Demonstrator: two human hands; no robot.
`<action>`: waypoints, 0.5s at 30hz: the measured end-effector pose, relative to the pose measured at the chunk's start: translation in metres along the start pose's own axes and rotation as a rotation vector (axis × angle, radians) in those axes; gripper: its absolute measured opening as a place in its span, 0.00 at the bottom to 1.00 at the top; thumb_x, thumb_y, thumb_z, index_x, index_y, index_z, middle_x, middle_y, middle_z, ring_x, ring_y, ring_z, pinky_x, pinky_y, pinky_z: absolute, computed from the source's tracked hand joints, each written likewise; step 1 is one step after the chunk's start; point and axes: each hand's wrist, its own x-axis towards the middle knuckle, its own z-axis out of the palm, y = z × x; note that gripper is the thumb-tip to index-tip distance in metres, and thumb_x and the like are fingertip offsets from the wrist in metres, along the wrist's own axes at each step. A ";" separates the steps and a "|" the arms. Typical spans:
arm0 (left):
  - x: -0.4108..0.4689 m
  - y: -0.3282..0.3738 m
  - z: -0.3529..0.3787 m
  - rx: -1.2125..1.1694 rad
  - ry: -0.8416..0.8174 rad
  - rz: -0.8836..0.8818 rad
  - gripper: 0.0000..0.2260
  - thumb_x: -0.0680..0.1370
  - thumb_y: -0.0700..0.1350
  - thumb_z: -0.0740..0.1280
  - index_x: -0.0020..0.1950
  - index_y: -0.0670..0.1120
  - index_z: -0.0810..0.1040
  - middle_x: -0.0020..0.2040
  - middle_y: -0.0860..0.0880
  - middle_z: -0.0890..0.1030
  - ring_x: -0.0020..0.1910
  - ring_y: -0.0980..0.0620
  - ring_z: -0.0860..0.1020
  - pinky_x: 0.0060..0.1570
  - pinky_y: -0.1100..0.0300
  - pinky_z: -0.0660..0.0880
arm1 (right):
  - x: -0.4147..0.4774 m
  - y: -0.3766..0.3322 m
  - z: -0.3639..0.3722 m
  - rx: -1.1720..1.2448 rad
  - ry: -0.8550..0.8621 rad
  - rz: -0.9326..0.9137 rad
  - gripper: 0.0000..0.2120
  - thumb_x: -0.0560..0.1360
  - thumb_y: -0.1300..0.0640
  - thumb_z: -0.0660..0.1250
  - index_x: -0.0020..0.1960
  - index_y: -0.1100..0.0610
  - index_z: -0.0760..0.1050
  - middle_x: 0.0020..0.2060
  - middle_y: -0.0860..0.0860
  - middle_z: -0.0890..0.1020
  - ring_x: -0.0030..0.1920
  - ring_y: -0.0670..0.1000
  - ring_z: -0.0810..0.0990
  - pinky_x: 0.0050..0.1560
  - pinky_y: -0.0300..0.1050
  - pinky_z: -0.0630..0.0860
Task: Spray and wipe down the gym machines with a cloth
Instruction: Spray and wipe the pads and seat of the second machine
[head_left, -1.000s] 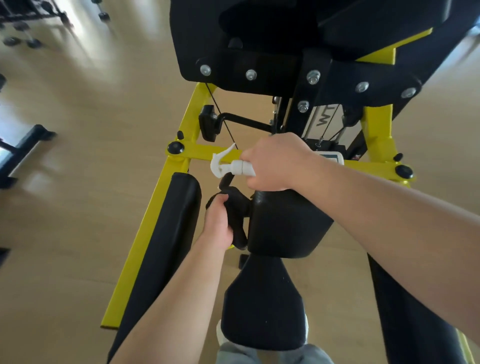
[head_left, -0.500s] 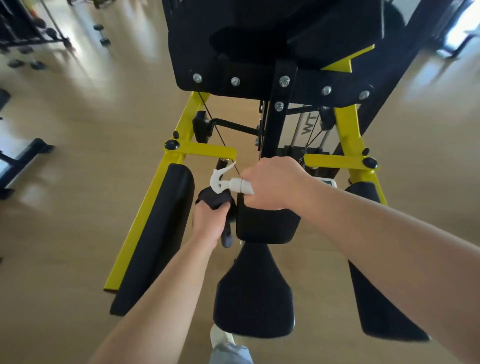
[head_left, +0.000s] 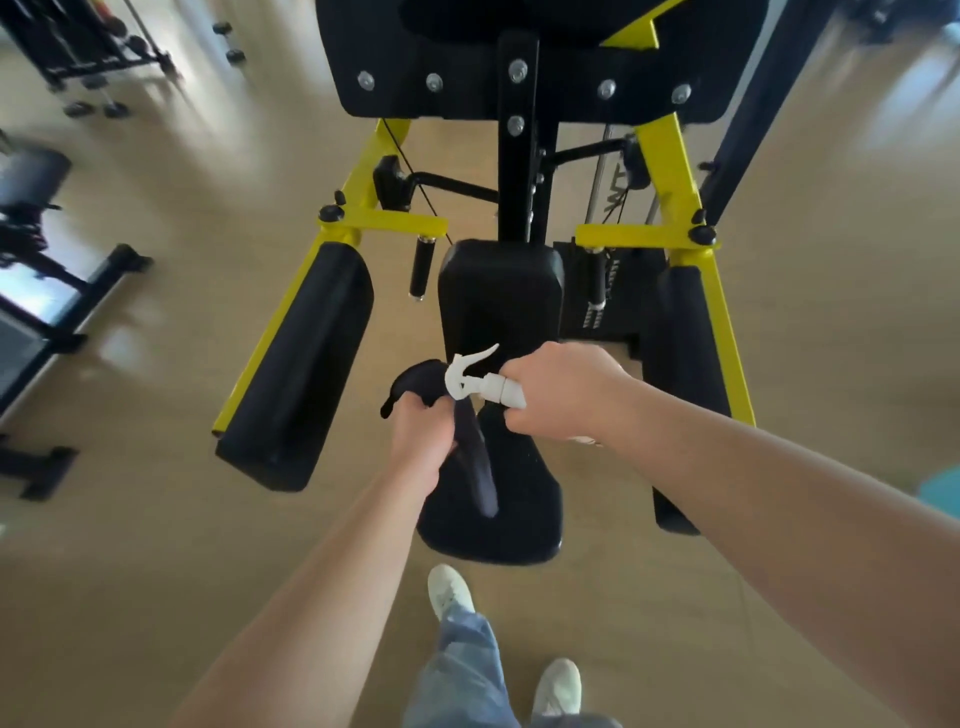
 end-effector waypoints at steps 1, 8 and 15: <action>-0.003 -0.009 0.000 -0.008 -0.027 0.001 0.13 0.79 0.44 0.67 0.64 0.47 0.76 0.53 0.47 0.84 0.52 0.47 0.83 0.54 0.45 0.83 | -0.006 0.000 0.007 0.013 -0.016 0.007 0.11 0.76 0.43 0.66 0.55 0.46 0.76 0.40 0.46 0.78 0.37 0.47 0.76 0.32 0.45 0.68; -0.003 -0.055 0.002 0.065 -0.093 -0.044 0.16 0.70 0.40 0.65 0.57 0.43 0.77 0.54 0.42 0.82 0.56 0.40 0.81 0.60 0.39 0.79 | -0.021 -0.006 0.068 0.080 -0.091 0.095 0.43 0.75 0.45 0.70 0.83 0.50 0.53 0.41 0.47 0.74 0.41 0.54 0.76 0.34 0.47 0.70; 0.030 -0.079 0.011 0.286 -0.128 -0.066 0.13 0.81 0.37 0.60 0.64 0.36 0.73 0.55 0.40 0.80 0.54 0.41 0.79 0.56 0.48 0.76 | -0.006 -0.012 0.139 0.224 -0.255 0.210 0.48 0.75 0.45 0.70 0.85 0.47 0.43 0.44 0.49 0.76 0.42 0.55 0.78 0.38 0.48 0.74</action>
